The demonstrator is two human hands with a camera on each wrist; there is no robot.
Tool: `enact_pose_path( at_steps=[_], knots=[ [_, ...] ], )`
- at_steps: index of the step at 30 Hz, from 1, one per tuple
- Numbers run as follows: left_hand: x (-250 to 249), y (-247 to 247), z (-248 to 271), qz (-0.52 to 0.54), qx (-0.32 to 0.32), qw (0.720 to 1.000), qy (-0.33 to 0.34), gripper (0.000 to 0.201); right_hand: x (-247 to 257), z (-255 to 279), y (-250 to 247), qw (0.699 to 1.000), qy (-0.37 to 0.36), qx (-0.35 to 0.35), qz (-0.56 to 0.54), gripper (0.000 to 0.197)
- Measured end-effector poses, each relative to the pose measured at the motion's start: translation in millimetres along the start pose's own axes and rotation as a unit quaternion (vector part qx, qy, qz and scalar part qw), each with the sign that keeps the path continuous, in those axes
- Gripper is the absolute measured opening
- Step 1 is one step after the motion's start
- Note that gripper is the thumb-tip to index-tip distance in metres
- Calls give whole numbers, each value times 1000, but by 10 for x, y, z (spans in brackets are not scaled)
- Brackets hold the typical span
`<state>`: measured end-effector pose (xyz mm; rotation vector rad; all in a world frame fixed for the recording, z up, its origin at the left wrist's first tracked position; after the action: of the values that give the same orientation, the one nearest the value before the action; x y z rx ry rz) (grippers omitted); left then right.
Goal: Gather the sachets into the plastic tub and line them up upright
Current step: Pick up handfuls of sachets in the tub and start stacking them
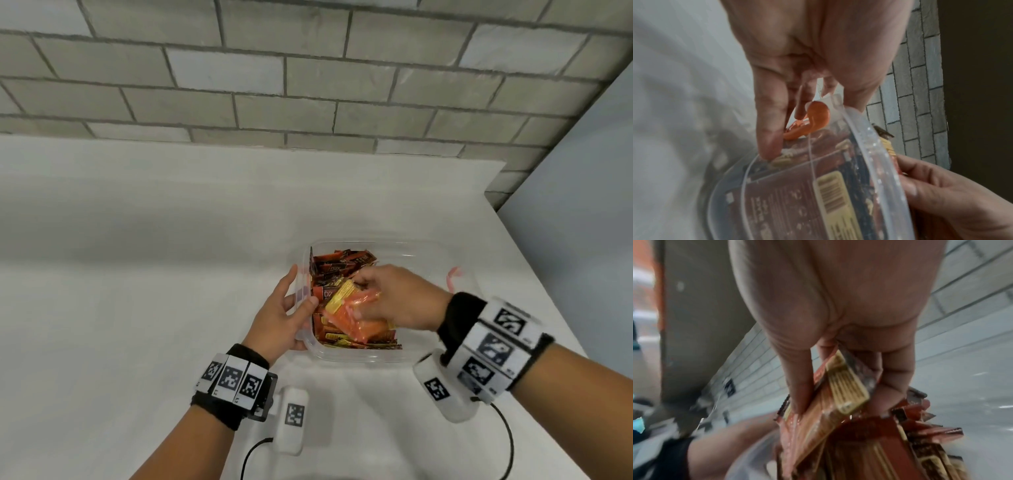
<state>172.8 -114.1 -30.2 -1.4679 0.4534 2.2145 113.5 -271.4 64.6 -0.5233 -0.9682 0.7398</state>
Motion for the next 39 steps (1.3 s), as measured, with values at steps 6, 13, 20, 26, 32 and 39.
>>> enact_pose_path(
  at_steps=[6, 13, 20, 26, 32, 39],
  knots=[
    [-11, 11, 9, -11, 0, 1000, -1, 68, 138, -210, 235, 988, -7, 5, 155, 24],
    [-11, 12, 23, -6, -4, 1000, 0, 67, 225, -225, 287, 989, -15, -12, 144, 36],
    [-14, 7, 21, 0, -6, 1000, 5, 67, 230, -178, 302, 993, -23, -18, 110, 28],
    [-22, -6, 37, 2, -5, 1000, 4, 58, 107, -172, 152, 998, 10, -54, -20, 48],
    [-80, -171, 71, 16, -31, 999, 8, 39, -181, -189, -60, 951, 43, -95, -290, 34],
    [-551, -312, 92, -62, -113, 978, 166, 40, -238, -130, -397, 879, -5, -151, -453, 20]
  ],
)
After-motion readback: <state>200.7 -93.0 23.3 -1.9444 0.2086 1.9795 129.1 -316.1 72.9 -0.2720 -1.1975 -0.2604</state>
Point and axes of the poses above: each hand's wrist, its own z-axis away from the middle knuckle, its own y-axis out of the palm, x = y × z, the point moved 6 cm from there along -z, towards the middle knuckle, and after that the axes turned 1 degree about z, right-handed, at the moved point
